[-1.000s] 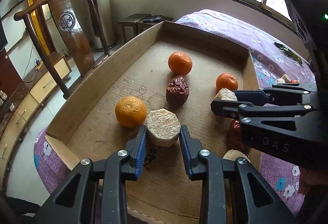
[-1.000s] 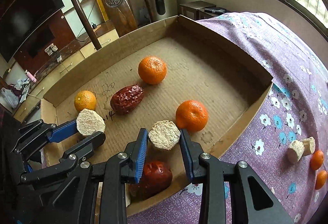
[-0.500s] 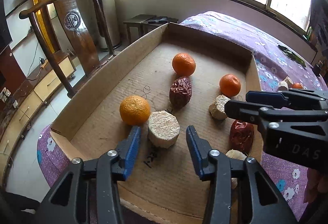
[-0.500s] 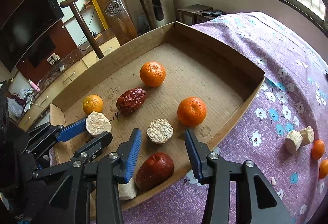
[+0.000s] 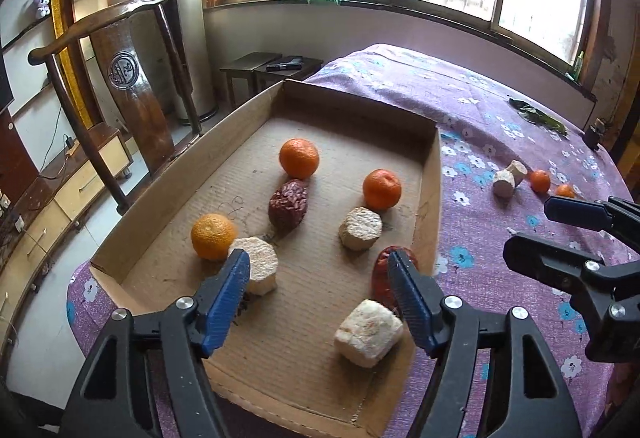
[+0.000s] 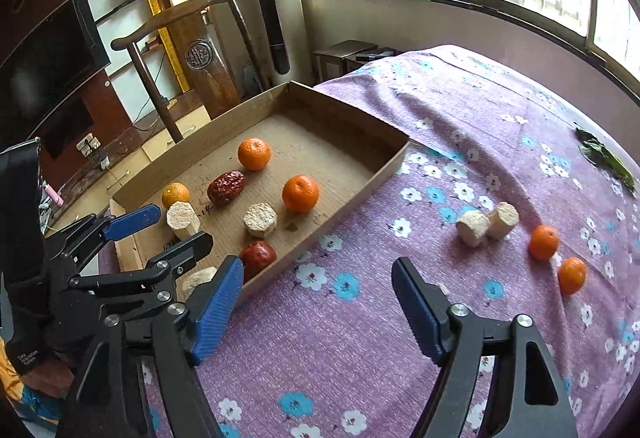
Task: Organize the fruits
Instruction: 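Withdraw both grippers from the tray toward the remaining items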
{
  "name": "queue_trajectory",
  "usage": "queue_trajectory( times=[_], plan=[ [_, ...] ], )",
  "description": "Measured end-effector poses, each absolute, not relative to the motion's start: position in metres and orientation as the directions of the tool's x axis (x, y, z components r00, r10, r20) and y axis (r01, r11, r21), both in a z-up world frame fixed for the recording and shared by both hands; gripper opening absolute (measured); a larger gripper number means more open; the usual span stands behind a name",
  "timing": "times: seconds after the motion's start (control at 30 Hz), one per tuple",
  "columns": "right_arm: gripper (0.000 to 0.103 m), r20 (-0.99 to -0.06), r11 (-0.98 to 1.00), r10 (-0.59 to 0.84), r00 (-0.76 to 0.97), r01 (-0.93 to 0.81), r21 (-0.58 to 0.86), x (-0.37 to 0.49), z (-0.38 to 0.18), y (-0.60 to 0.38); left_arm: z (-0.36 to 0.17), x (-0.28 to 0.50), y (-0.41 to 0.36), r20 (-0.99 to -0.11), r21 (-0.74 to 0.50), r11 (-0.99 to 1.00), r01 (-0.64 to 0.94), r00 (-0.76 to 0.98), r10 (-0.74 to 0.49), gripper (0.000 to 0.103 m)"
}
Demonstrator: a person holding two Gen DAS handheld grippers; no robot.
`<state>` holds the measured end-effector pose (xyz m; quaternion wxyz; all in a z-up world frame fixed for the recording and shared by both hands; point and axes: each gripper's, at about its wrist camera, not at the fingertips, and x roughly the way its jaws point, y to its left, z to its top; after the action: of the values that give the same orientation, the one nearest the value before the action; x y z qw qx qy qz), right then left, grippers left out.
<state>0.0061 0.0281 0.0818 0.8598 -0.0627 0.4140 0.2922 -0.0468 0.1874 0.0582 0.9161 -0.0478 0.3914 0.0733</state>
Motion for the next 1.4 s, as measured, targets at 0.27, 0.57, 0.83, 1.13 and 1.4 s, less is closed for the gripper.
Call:
queue_trajectory(
  times=[0.27, 0.57, 0.83, 1.13, 1.4],
  plan=[
    [0.090, -0.703, 0.894, 0.409, 0.582, -0.410, 0.181, -0.003, 0.096, -0.038, 0.068, -0.047, 0.144, -0.705, -0.022, 0.997, -0.079, 0.708, 0.040, 0.071],
    [0.097, -0.651, 0.890, 0.444, 0.616, -0.387, 0.240, -0.019, 0.107, -0.100, 0.070, -0.036, 0.110, -0.710, -0.046, 0.999, -0.001, 0.704, -0.032, 0.071],
    [0.097, -0.699, 0.926, 0.356, 0.621, -0.332, 0.177, -0.017, 0.100, -0.121, 0.071, -0.005, 0.075, -0.731, -0.091, 0.990, 0.105, 0.668, -0.138, 0.071],
    [0.097, -0.718, 0.956, 0.290, 0.632, -0.224, 0.188, 0.006, 0.089, -0.139, 0.058, 0.047, 0.042, -0.781, -0.101, 0.978, 0.181, 0.594, -0.191, 0.071],
    [0.097, -0.738, 0.961, 0.277, 0.615, -0.188, 0.203, 0.030, 0.076, -0.147, 0.038, 0.090, 0.025, -0.817, -0.068, 0.979, 0.191, 0.553, -0.164, 0.071]
  ],
)
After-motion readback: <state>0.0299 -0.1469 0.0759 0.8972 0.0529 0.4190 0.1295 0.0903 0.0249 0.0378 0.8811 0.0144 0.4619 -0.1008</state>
